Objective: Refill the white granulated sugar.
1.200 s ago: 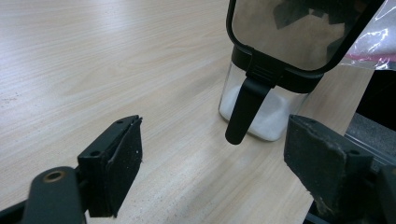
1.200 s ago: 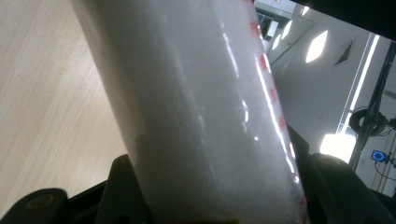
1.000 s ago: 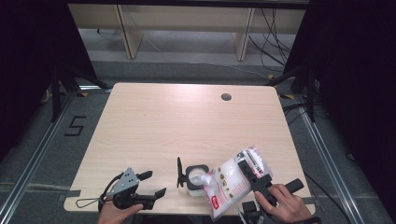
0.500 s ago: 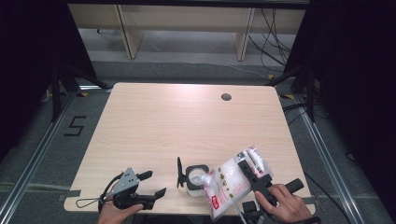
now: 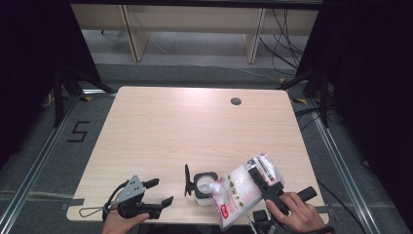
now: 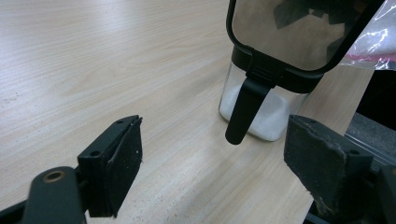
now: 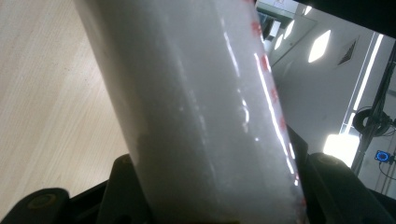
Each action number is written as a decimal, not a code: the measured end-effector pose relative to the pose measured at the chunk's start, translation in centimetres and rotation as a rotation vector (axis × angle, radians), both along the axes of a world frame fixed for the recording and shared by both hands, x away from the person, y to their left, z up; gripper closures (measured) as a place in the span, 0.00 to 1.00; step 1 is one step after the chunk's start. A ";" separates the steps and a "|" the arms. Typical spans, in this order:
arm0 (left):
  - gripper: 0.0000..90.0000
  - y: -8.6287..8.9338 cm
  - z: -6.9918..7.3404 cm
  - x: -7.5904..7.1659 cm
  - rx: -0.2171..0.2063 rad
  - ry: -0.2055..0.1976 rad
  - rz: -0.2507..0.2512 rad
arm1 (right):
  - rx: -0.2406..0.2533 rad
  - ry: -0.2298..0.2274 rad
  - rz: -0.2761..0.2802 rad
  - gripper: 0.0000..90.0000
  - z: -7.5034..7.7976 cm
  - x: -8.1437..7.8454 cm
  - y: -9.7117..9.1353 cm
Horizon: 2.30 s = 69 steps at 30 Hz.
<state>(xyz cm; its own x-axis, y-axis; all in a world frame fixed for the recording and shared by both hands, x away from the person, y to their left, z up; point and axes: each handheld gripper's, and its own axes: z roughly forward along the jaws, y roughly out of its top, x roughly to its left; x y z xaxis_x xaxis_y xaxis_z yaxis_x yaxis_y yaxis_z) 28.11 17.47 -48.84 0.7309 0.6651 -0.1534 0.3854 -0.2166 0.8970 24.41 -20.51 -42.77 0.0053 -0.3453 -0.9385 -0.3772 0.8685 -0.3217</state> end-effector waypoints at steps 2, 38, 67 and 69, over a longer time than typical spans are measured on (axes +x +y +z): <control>0.21 0.0 0.0 0.0 -0.003 0.000 0.000 | 0.000 0.001 0.000 0.59 0.0 0.0 0.0; 0.21 0.0 0.0 0.0 -0.002 0.001 0.005 | -0.013 0.021 -0.001 0.59 0.1 0.1 0.0; 0.21 0.0 0.0 0.0 0.000 0.000 0.000 | -0.013 0.025 -0.001 0.59 0.1 0.2 0.0; 0.21 0.0 0.0 0.0 0.000 0.000 0.000 | -0.014 0.025 -0.001 0.59 0.1 0.2 0.0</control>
<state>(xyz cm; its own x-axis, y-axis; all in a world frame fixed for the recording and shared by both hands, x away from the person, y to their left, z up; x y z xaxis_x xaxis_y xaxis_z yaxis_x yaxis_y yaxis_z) 28.11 17.47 -48.83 0.7311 0.6648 -0.1535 0.3852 -0.2164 0.8971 24.57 -20.56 -42.69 -0.0185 -0.3583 -0.9334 -0.3844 0.8644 -0.3242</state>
